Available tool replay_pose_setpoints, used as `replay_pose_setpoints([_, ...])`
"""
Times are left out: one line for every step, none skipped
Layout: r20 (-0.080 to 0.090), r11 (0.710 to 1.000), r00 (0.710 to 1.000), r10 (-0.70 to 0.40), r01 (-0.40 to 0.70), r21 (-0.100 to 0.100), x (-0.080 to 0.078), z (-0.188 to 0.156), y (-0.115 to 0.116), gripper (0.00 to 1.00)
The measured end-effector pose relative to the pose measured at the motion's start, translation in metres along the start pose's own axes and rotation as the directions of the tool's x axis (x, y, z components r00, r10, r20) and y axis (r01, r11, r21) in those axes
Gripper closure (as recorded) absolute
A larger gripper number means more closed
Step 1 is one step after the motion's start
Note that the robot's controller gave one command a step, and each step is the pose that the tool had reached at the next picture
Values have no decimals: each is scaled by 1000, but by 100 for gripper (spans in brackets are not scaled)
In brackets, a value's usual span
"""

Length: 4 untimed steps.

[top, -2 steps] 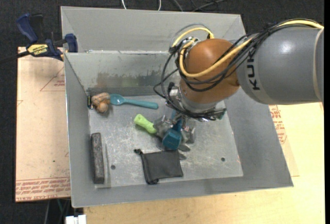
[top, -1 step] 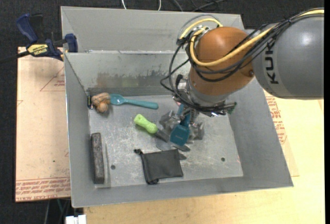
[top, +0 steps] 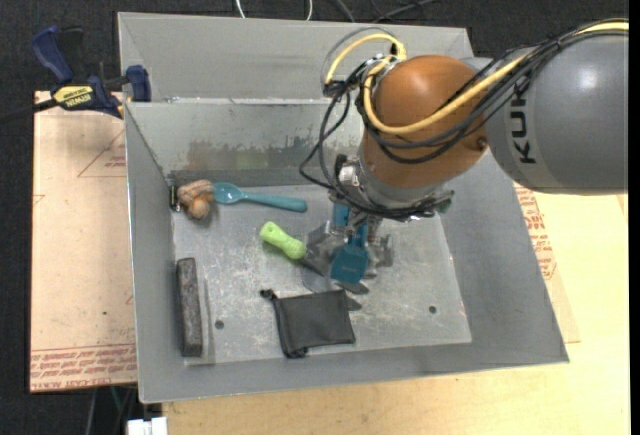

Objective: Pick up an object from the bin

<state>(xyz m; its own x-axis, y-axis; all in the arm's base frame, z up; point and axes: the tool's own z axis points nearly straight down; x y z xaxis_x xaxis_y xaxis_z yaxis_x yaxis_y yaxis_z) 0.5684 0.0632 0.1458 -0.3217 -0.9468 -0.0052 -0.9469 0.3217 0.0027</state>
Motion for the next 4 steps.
replay_pose_setpoints([1, 991, 991, -137, 137, -1, -3, 49, -18, 100])
replay_pose_setpoints([2, 987, 987, -163, 163, -8, -5, -146, 0, 100])
replay_pose_setpoints([2, 986, 986, -168, 168, -5, -5, -152, 1, 100])
replay_pose_setpoints([5, 953, 953, -302, 302, 1, -4, -108, 15, 100])
